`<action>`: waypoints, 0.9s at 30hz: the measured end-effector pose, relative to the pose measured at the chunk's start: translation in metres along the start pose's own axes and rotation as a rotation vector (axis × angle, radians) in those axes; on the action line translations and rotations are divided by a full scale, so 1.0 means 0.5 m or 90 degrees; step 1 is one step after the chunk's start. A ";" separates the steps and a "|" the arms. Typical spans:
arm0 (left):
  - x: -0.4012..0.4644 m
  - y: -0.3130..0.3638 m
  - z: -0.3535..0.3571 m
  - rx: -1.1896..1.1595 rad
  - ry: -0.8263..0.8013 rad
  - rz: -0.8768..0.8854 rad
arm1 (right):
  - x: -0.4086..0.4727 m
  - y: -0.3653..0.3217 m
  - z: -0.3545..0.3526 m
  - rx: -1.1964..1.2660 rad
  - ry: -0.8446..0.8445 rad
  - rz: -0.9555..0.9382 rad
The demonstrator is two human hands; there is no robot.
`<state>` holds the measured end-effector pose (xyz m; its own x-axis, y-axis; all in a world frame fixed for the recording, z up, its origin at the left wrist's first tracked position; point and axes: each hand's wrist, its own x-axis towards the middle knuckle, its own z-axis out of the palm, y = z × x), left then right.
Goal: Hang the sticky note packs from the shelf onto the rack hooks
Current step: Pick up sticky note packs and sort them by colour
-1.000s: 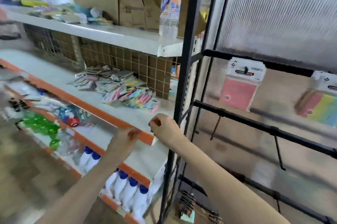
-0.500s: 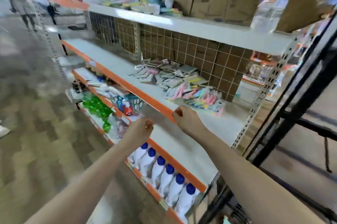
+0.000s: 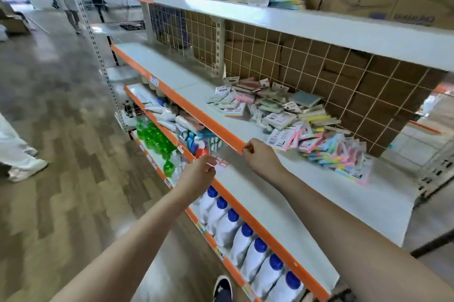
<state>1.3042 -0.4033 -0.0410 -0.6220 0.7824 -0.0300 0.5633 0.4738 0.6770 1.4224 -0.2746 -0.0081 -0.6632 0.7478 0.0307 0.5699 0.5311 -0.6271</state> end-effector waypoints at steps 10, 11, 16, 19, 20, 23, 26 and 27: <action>0.294 -0.061 -0.008 0.080 -0.026 0.058 | 0.314 0.017 0.110 0.004 0.005 0.013; 0.320 -0.061 -0.011 0.074 -0.027 0.059 | 0.340 0.017 0.117 -0.003 0.009 0.014; 0.423 -0.049 -0.018 0.024 -0.006 0.046 | 0.435 0.021 0.138 -0.041 0.048 0.047; 0.479 -0.044 -0.016 0.031 -0.003 0.064 | 0.472 0.030 0.153 -0.078 0.079 0.054; 0.499 -0.041 -0.015 0.037 -0.006 0.070 | 0.482 0.032 0.159 -0.081 0.094 0.067; 0.554 -0.033 -0.006 0.060 -0.013 0.095 | 0.508 0.035 0.183 -0.125 0.134 0.143; 0.606 -0.027 0.002 0.084 -0.033 0.149 | 0.527 0.040 0.205 -0.175 0.157 0.219; 0.624 -0.026 0.004 0.104 -0.029 0.182 | 0.532 0.042 0.213 -0.182 0.164 0.235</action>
<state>1.1038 -0.1649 -0.0606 -0.4034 0.9085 0.1092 0.7935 0.2878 0.5363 1.2064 -0.1071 -0.0960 -0.2741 0.9598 0.0603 0.8758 0.2751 -0.3966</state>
